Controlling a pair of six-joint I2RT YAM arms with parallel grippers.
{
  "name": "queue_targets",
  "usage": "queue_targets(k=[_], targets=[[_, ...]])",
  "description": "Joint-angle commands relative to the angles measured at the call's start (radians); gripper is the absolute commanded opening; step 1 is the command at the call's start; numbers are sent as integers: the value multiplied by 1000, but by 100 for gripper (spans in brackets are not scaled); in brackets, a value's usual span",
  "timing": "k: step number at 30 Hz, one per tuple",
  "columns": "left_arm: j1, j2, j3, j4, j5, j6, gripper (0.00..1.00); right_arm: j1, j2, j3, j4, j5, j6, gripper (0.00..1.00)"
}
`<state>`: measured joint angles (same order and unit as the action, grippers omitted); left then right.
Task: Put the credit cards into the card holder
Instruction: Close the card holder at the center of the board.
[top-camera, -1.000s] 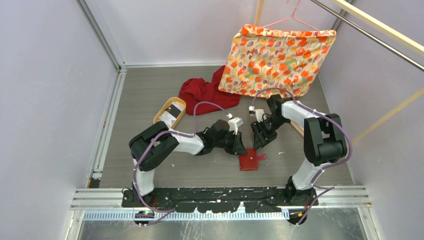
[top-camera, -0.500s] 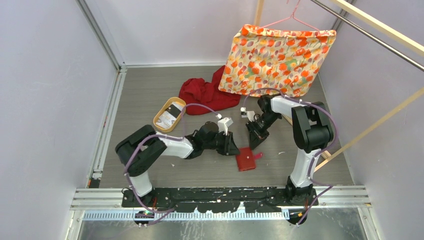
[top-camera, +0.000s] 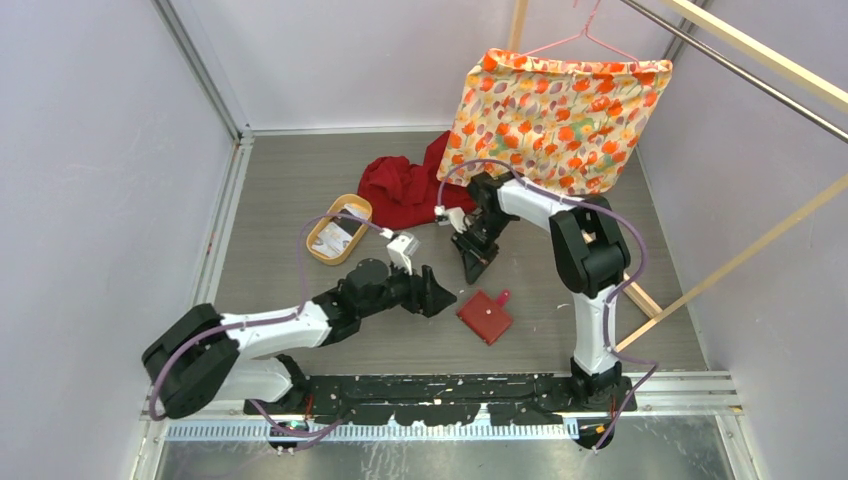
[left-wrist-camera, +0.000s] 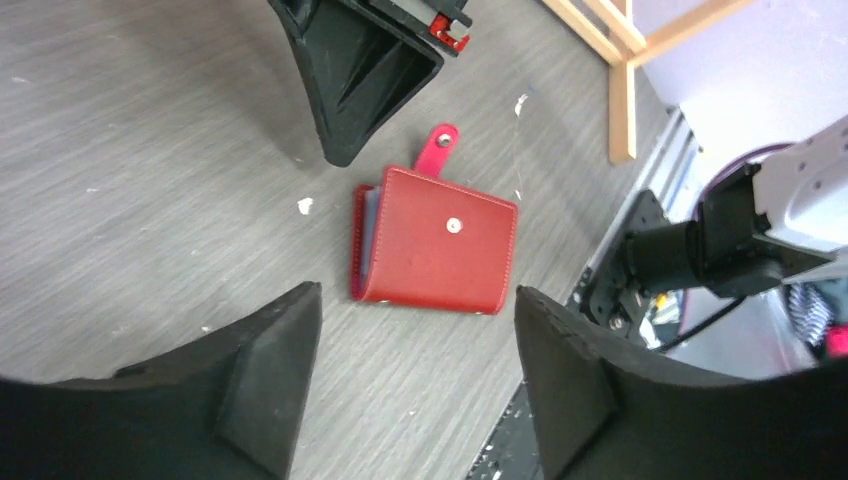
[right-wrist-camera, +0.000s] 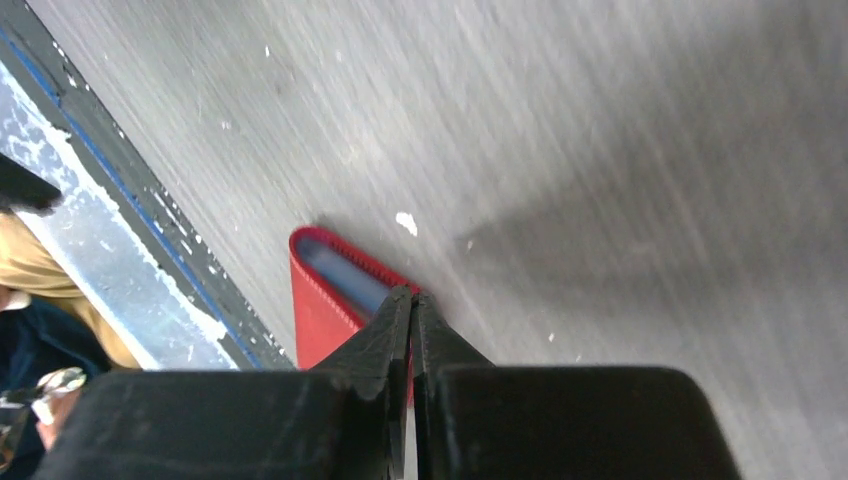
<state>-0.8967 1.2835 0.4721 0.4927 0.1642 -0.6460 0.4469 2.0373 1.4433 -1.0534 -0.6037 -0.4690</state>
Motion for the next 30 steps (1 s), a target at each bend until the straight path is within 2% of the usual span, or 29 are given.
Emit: queue_targets(k=[1,2,5,9,12,15,19,20,21,24,30], targets=[[21,-109,-81,34,-178,-12,91,27,24,120,-38,4,-37,9],[35,-115,-95,54,-171,-20,98,23,11,128,-53,-4,-50,12],[74,-84,-100,108,-47,-29,100,-18,-86,102,-100,-48,-116,24],[80,52,-39,166,75,-1,86,-82,-303,-60,-116,-101,-199,44],[93,171,73,135,175,26,83,-144,-428,-242,-20,-82,-145,61],[122,286,191,67,299,56,81,-242,-434,-320,19,-51,-89,64],[131,425,287,51,377,65,80,-347,-353,-290,-7,-81,-71,71],[131,451,304,51,391,59,78,-346,-334,-294,8,-65,-58,95],[131,478,319,51,410,51,76,-347,-324,-295,21,-61,-44,99],[132,530,340,80,467,17,69,-347,-279,-280,31,-88,-29,100],[133,563,346,95,499,-6,65,-345,-239,-269,21,-148,-53,100]])
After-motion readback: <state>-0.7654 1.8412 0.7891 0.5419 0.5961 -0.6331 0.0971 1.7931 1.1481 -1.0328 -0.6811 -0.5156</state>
